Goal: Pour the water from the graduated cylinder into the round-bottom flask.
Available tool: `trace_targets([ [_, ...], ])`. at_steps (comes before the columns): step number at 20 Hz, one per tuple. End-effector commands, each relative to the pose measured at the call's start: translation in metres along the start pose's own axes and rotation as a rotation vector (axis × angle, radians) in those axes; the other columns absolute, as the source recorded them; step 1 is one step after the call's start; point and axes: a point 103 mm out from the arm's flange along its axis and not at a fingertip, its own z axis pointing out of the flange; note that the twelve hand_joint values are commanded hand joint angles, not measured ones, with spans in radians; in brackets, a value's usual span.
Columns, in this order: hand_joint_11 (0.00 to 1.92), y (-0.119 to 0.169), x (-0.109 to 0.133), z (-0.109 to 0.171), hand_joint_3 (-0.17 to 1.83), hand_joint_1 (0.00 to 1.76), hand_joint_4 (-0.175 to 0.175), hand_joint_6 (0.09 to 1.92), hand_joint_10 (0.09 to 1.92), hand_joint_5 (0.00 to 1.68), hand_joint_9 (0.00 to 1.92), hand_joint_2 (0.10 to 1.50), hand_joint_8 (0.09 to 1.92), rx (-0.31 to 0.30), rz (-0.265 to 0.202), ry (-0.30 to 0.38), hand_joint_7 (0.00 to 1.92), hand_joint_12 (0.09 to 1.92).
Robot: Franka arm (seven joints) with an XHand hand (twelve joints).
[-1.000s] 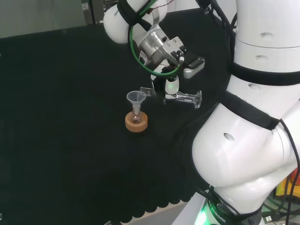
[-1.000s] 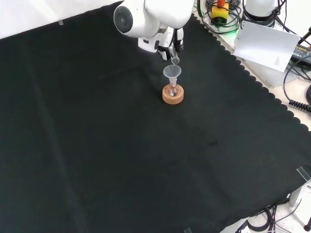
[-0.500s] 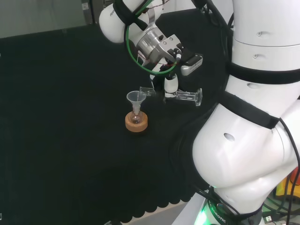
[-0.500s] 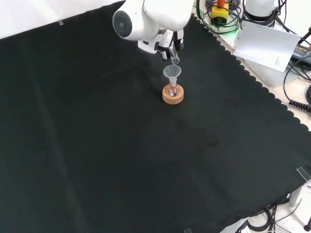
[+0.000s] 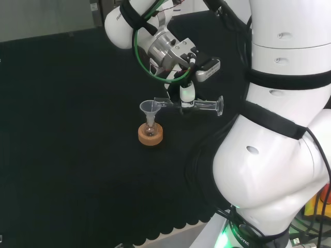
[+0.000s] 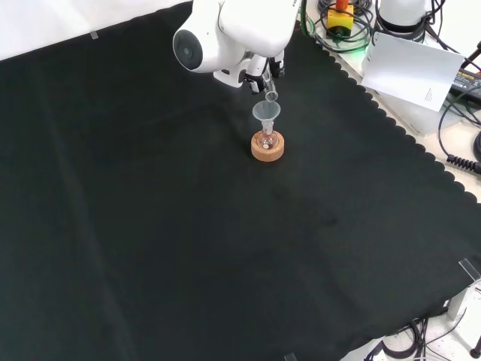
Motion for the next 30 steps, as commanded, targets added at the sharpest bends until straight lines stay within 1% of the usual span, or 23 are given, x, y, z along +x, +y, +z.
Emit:
trace_targets([
  [1,1.34,-0.002,0.000,-0.003,-0.02,1.13,-0.132,1.07,0.09,0.95,1.43,1.15,0.30,0.042,0.024,-0.008,1.27,0.70],
  [4,1.34,-0.003,0.000,-0.005,-0.02,1.13,-0.132,1.07,0.09,0.95,1.43,1.15,0.30,0.052,0.031,-0.012,1.27,0.70],
  [8,1.34,-0.003,-0.002,-0.004,-0.02,1.13,-0.133,1.07,0.09,0.95,1.43,1.15,0.30,0.082,0.038,-0.011,1.27,0.70],
  [14,1.34,-0.002,0.000,-0.008,-0.02,1.13,-0.136,1.07,0.09,0.95,1.43,1.15,0.30,0.113,0.062,-0.006,1.27,0.70],
  [19,1.34,-0.002,0.005,-0.011,-0.02,1.13,-0.137,1.07,0.09,0.95,1.43,1.15,0.30,0.120,0.086,-0.016,1.27,0.69],
  [28,1.34,-0.005,-0.004,-0.015,-0.02,1.13,-0.138,1.08,0.09,0.95,1.43,1.15,0.29,0.125,0.123,-0.026,1.27,0.69],
  [30,1.34,-0.005,-0.002,-0.016,-0.02,1.13,-0.138,1.08,0.09,0.95,1.43,1.15,0.29,0.125,0.133,-0.027,1.27,0.69],
])
